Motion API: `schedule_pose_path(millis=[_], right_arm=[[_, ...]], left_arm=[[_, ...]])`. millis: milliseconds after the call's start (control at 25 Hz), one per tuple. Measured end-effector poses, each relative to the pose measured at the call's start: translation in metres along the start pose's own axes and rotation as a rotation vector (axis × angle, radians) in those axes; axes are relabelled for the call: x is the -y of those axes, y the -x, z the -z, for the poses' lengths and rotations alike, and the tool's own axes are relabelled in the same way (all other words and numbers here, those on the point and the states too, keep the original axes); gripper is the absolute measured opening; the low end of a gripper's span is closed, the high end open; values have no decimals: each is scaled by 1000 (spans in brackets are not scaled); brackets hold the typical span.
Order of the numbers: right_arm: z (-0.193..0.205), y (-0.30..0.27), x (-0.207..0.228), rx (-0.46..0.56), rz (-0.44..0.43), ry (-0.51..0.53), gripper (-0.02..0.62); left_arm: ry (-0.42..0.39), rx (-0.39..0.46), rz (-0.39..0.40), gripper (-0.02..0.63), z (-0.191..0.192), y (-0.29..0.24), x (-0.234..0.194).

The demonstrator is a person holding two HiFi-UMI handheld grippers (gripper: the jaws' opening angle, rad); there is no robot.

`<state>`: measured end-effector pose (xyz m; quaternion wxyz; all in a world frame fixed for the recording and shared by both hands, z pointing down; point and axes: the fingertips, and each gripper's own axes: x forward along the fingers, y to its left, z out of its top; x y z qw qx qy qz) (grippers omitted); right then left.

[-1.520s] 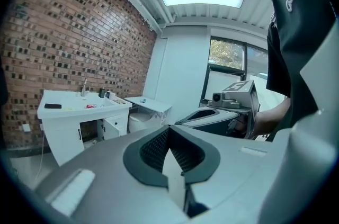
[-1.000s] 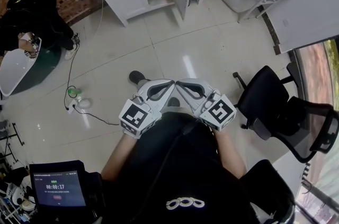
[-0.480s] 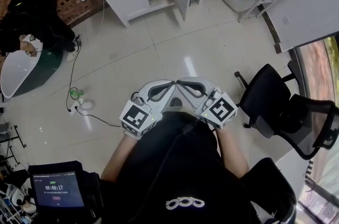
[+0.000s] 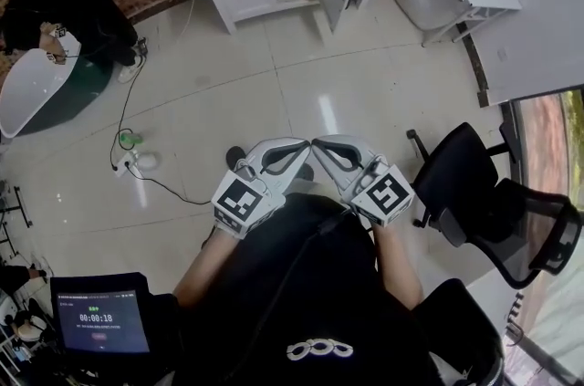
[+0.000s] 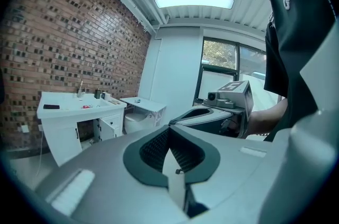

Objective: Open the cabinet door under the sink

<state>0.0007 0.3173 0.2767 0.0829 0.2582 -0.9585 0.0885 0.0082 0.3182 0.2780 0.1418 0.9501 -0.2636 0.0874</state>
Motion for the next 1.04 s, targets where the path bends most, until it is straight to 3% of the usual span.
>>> schedule_pose_path(millis=[1040], right_arm=[[5, 3, -4, -21, -22, 7, -11]], left_arm=[[17, 13, -24, 14, 8, 1, 5]])
